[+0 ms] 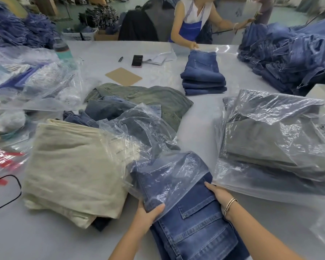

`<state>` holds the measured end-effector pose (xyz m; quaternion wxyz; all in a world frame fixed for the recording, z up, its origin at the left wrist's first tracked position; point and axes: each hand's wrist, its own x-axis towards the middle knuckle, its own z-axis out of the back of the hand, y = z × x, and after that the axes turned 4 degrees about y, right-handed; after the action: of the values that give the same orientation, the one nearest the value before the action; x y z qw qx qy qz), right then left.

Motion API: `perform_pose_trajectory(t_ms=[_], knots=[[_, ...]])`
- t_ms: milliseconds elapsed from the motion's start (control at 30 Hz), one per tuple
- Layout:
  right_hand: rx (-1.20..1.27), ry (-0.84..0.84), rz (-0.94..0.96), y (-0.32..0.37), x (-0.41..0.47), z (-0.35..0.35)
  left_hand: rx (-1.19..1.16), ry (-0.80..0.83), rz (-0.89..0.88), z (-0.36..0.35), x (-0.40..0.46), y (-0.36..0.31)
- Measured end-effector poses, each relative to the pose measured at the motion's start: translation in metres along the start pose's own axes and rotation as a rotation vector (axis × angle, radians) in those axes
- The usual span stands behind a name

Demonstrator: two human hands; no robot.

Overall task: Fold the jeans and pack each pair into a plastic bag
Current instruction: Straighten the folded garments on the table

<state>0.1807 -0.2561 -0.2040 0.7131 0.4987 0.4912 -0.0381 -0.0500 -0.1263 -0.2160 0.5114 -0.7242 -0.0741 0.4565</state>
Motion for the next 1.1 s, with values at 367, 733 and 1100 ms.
perform_pose_trajectory(t_ms=[367, 733, 1100], knots=[[0.212, -0.058, 0.022, 0.016, 0.007, -0.016, -0.201, -0.077, 0.070, 0.022, -0.006, 0.009], [0.065, -0.035, 0.172, -0.012, 0.011, 0.000, -0.525, -0.396, 0.038, -0.006, -0.009, 0.001], [-0.166, 0.157, 0.218, -0.068, -0.027, 0.021, 0.448, -0.673, -0.392, -0.030, -0.021, -0.009]])
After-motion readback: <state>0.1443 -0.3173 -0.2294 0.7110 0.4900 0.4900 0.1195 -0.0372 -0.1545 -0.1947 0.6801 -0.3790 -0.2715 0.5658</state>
